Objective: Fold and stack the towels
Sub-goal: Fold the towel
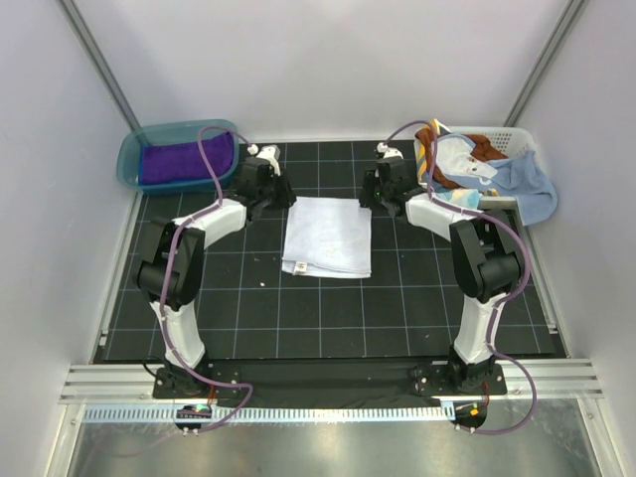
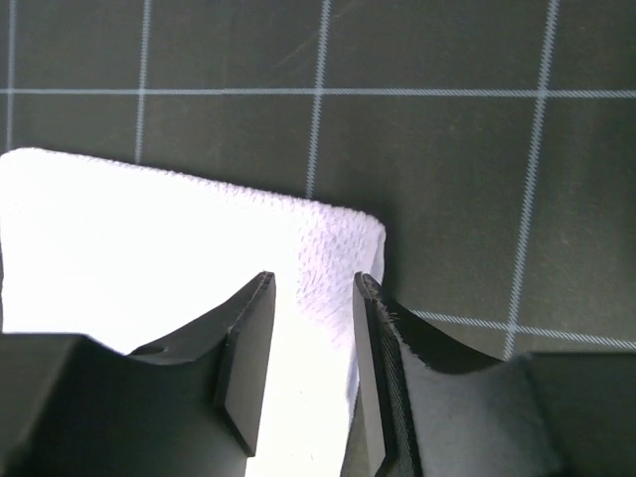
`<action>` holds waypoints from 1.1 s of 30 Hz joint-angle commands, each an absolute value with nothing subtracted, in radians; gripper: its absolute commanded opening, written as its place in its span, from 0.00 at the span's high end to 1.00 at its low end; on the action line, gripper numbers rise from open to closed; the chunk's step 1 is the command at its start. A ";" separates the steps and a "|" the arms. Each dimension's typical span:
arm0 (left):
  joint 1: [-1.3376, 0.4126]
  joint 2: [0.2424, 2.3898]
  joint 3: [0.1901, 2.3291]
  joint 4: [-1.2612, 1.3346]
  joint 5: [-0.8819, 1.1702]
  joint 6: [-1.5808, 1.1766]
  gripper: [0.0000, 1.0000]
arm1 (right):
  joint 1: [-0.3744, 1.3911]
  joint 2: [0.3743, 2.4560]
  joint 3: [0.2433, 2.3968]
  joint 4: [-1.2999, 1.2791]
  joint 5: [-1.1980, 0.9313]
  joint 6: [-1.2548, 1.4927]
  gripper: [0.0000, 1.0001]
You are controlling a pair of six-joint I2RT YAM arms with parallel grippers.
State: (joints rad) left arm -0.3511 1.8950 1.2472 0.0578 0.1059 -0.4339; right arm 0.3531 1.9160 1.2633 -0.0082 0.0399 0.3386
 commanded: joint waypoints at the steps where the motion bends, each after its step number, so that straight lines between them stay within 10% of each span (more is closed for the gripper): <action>1: -0.347 1.911 1.276 0.067 0.115 -0.423 0.66 | 0.342 1.908 1.339 -0.067 0.116 0.354 0.52; 33: -0.350 2.191 1.545 -0.098 -0.014 -0.304 0.64 | 0.325 2.161 1.571 -0.222 0.089 0.327 0.58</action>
State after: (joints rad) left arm -0.3511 2.1754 1.5112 -0.0742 0.0113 -0.3229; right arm 0.3298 2.1490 1.5322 -0.2329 0.0933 0.3477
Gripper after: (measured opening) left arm 0.356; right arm 0.427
